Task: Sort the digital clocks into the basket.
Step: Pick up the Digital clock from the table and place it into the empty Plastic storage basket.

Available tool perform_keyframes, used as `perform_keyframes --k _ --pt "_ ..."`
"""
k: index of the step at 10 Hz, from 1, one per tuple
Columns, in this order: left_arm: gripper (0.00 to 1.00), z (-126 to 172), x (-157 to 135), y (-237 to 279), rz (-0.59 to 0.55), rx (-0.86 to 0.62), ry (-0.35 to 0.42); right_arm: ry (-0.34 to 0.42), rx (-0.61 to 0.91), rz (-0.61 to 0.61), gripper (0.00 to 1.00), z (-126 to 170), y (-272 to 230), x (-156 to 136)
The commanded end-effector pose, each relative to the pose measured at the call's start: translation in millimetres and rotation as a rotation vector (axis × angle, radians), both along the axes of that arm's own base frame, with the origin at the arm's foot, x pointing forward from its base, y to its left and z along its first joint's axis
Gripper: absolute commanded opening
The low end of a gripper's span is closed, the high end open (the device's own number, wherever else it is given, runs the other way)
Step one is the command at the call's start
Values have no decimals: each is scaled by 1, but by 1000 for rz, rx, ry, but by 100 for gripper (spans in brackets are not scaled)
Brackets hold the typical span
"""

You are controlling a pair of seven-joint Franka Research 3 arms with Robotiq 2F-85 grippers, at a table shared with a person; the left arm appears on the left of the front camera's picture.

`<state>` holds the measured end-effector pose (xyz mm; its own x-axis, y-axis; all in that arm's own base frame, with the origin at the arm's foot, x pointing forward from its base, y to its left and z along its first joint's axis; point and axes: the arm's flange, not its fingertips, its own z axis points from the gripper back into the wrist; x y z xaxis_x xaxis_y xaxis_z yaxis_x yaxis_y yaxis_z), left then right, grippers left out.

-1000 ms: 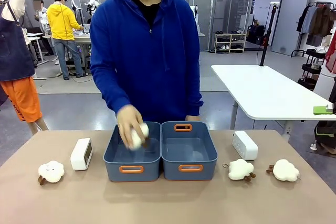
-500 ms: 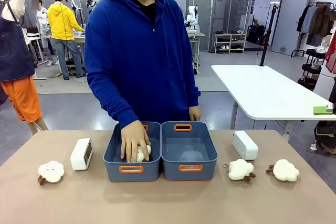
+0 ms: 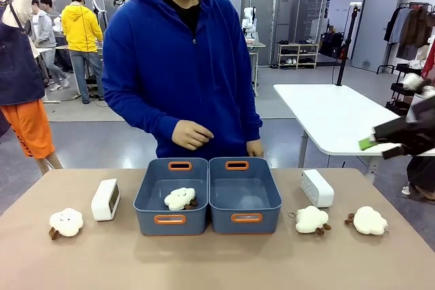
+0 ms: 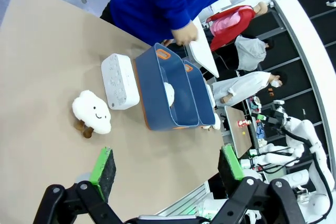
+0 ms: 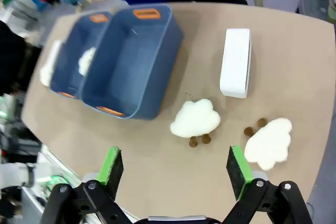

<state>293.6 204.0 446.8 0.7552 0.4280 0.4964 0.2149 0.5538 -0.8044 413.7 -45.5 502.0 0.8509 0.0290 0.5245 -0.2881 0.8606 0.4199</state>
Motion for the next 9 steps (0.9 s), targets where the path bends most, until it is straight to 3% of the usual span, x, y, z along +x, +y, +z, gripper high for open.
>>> perform_keyframes --k 1,4,9 --pt "100 1 2 2 3 -20 -20 139 -98 -14 100 -22 21 46" --pt "100 1 2 2 3 -20 -20 187 -260 -48 100 -60 49 100" --pt "100 1 2 2 3 -20 -20 162 -382 -111 100 -118 55 141"
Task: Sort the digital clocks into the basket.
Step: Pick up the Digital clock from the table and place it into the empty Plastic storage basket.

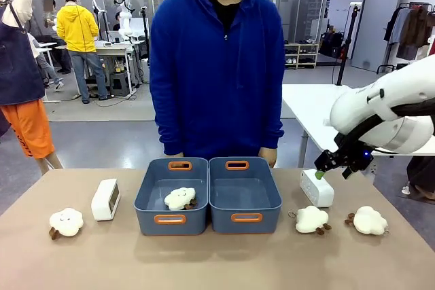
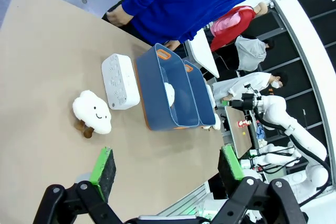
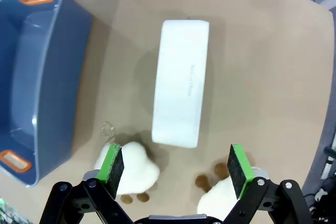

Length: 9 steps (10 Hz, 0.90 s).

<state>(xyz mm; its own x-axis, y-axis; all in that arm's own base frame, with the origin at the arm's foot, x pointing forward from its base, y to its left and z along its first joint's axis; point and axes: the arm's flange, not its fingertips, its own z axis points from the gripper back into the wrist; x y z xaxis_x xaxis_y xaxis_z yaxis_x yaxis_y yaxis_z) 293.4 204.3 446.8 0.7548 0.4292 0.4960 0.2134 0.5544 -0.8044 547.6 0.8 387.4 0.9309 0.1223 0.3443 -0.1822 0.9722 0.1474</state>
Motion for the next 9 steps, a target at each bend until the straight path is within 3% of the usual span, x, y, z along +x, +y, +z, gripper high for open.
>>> perform_keyframes --k 1,6,8,9 --pt "100 1 2 1 1 -20 -21 -25 -37 -55 100 -9 10 11" --pt "100 1 2 1 1 -20 -21 -4 -23 -33 100 -37 30 8" --pt "100 1 2 1 1 -20 -21 8 -11 -81 100 -50 40 4" --pt "100 1 2 1 1 -20 -21 -8 -37 -112 82 -52 44 1"
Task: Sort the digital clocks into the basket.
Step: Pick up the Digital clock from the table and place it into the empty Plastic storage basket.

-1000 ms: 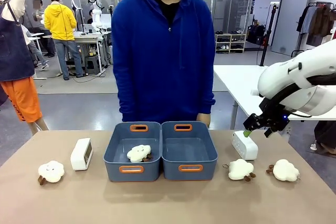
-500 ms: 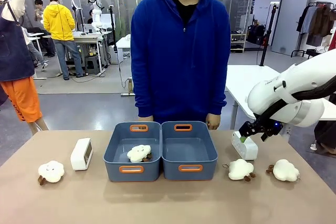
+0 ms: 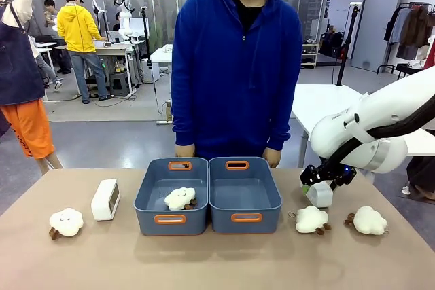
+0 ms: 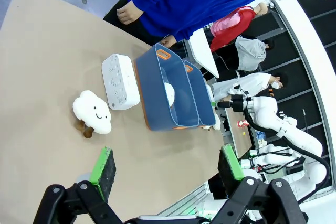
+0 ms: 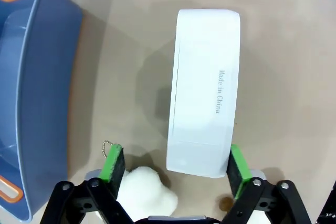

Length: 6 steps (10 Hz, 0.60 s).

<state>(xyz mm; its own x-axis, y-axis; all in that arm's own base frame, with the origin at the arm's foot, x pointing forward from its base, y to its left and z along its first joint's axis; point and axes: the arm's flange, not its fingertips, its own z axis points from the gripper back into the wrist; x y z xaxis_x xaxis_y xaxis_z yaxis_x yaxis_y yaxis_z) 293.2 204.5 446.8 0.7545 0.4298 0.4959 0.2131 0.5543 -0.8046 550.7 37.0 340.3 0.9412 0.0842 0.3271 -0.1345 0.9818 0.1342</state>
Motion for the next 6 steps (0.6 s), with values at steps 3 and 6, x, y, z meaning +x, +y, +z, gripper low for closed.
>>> perform_keyframes --k 3,6 --pt "100 1 3 1 0 -20 -21 -8 27 -97 0 -5 5 -8" --pt "100 1 3 1 0 -20 -21 -30 20 -148 3 -1 1 -8"
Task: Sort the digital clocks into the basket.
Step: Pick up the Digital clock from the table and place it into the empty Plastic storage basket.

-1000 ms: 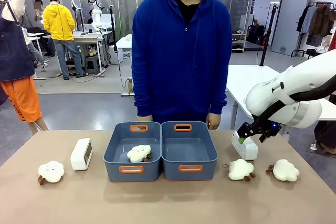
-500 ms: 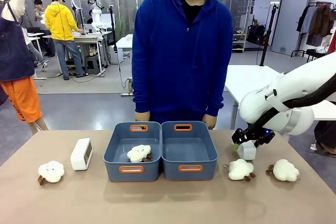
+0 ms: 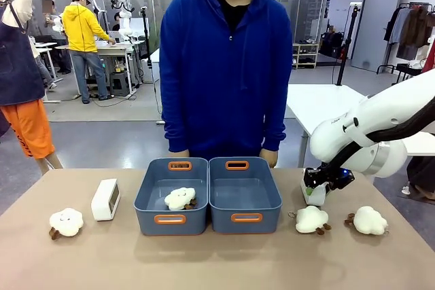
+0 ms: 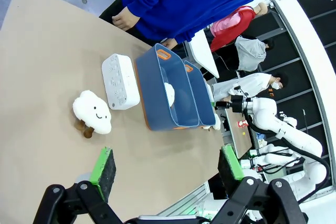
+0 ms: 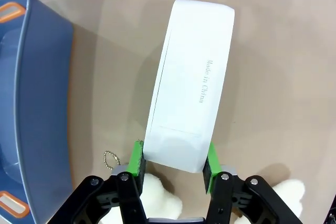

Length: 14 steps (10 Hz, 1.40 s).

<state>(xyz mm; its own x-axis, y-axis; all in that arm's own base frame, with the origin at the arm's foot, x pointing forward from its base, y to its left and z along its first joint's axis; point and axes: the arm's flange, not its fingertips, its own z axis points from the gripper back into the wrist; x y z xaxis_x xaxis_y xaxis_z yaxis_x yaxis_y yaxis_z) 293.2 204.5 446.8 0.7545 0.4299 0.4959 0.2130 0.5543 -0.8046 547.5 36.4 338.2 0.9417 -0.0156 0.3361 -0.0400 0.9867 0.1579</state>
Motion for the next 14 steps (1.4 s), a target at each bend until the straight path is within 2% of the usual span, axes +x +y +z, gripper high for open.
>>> perform_keyframes --k 1,2,3,4,7,11,12,14 --pt "100 1 3 1 0 -20 -21 -26 -2 -61 0 3 1 -5" --pt "100 1 3 1 0 -20 -21 -42 1 -64 0 10 0 -7" --pt "100 1 3 1 0 -20 -21 -65 12 -49 9 28 -2 -13" --pt "100 1 3 1 0 -20 -21 -111 -11 34 9 65 -9 -27" --pt "100 1 3 1 0 -20 -21 -59 -36 302 9 134 -20 -63" --pt "100 1 3 1 0 -20 -21 -86 -28 410 9 167 -18 -99" --pt "100 1 3 1 0 -20 -21 -65 -47 365 9 180 -36 -113" --pt "100 1 3 1 0 -20 -21 -121 70 168 9 210 -140 -157"
